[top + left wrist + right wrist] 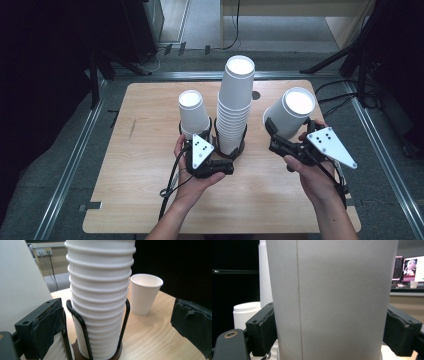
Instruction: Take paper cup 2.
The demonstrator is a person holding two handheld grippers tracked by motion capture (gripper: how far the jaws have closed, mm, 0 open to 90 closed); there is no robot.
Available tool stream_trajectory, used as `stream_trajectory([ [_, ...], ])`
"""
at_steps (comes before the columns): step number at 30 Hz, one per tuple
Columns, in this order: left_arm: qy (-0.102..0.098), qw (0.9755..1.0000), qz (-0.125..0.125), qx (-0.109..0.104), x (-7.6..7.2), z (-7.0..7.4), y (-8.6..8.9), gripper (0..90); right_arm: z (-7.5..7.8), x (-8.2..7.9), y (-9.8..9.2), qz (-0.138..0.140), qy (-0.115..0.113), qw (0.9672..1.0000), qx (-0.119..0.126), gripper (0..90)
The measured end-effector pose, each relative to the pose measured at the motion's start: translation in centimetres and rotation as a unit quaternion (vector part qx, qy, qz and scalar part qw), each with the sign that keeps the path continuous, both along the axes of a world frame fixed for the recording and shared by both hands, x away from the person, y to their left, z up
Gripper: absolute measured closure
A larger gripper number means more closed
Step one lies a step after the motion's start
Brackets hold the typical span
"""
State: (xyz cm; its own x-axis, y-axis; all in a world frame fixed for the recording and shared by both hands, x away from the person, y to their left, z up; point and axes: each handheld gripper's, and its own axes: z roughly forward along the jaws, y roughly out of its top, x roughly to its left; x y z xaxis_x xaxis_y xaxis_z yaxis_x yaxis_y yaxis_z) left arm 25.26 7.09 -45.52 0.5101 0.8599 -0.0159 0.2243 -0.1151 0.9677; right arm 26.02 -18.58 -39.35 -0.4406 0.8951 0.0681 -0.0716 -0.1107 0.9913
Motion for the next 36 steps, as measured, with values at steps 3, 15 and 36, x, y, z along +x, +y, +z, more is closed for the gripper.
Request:
stream_trajectory([
  [3, 0.000, 0.9999, 0.003, 0.014, -0.4, -0.6, 0.1, 0.0, -1.2, -0.3, -0.1, -0.001, 0.009, 1.0000, -0.001, 12.5],
  [15, 0.021, 0.9997, -0.002, 0.010, -1.5, -1.7, 0.8, 0.0, -4.4, -0.8, -1.1, -0.025, 0.026, 0.9986, -0.039, 12.5],
  [36, 0.037, 0.9971, -0.060, -0.029, -2.7, -1.0, 1.9, 0.0, -9.4, -1.1, 1.6, -0.027, 0.026, 0.9792, -0.199, 12.5],
])
